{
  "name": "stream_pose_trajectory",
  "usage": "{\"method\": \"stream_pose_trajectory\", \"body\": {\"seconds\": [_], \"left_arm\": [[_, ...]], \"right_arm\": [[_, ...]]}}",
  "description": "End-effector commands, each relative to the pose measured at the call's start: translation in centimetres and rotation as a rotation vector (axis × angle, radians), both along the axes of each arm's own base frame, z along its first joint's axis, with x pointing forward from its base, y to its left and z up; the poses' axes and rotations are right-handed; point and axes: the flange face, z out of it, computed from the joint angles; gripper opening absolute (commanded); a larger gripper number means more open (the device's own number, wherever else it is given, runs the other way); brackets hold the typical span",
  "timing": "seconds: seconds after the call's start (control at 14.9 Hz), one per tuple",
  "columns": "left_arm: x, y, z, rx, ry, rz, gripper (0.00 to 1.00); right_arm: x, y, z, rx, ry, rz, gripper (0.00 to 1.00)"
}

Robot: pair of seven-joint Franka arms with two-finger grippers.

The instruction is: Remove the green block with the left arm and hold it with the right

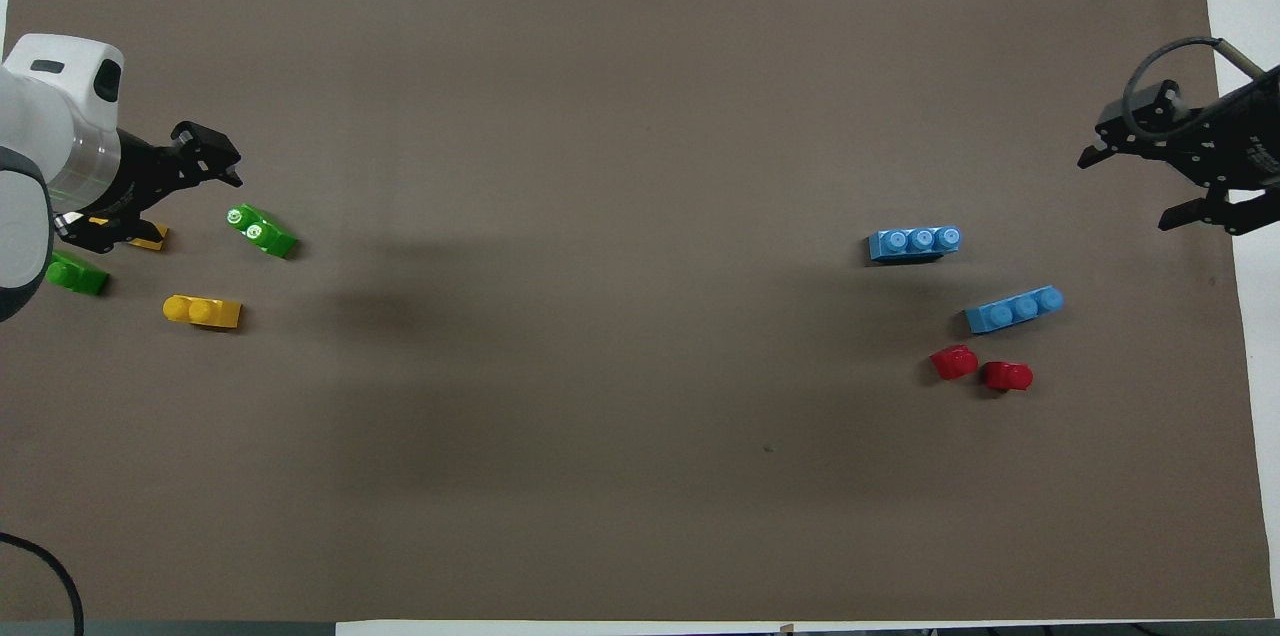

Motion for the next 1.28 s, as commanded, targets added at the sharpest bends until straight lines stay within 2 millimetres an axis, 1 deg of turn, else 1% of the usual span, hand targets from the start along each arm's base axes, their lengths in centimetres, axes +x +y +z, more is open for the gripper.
{"method": "stream_pose_trajectory", "body": {"seconds": [0.0, 0.07, 0.13, 0.27, 0.34, 0.47, 0.61, 0.74, 0.94, 1.08, 1.21], "left_arm": [[-2.4, -0.3, 3.6, 0.028, 0.027, -0.159, 1.00], [-3.3, -0.4, 4.5, 0.029, 0.050, -0.242, 1.00], [-4.2, -0.2, 5.5, 0.025, 0.073, -0.323, 1.00], [-5.4, -0.3, 7.4, 0.015, 0.117, -0.423, 1.00], [-5.5, -0.3, 8.3, 0.007, 0.128, -0.443, 1.00], [-5.6, -0.9, 10.3, -0.058, 0.120, -0.440, 1.00], [-6.0, -1.1, 11.9, -0.091, 0.119, -0.441, 1.00], [-6.3, -1.4, 12.1, -0.094, 0.126, -0.458, 1.00], [-6.4, -1.6, 12.1, -0.117, 0.133, -0.463, 1.00], [-6.5, -1.6, 12.1, -0.120, 0.135, -0.514, 1.00], [-6.8, -1.6, 12.3, -0.119, 0.131, -0.522, 1.00]], "right_arm": [[-2.3, 1.1, 3.0, -0.029, 0.003, 0.219, 1.00], [-2.9, 1.5, 3.8, -0.025, 0.001, 0.291, 1.00], [-3.3, 2.6, 4.3, -0.033, 0.004, 0.355, 1.00], [-4.6, 4.2, 5.3, -0.048, 0.019, 0.424, 1.00], [-4.8, 4.2, 5.4, -0.051, 0.021, 0.429, 1.00], [-4.6, 4.2, 5.5, -0.054, 0.008, 0.449, 1.00], [-4.5, 4.0, 5.5, -0.067, 0.010, 0.451, 1.00], [-4.5, 3.9, 5.5, -0.074, 0.007, 0.437, 1.00], [-3.8, 3.5, 5.6, -0.092, -0.035, 0.426, 1.00], [-3.5, 3.2, 5.8, -0.100, -0.063, 0.420, 1.00], [-2.9, 2.8, 6.1, -0.111, -0.103, 0.410, 1.00]]}}
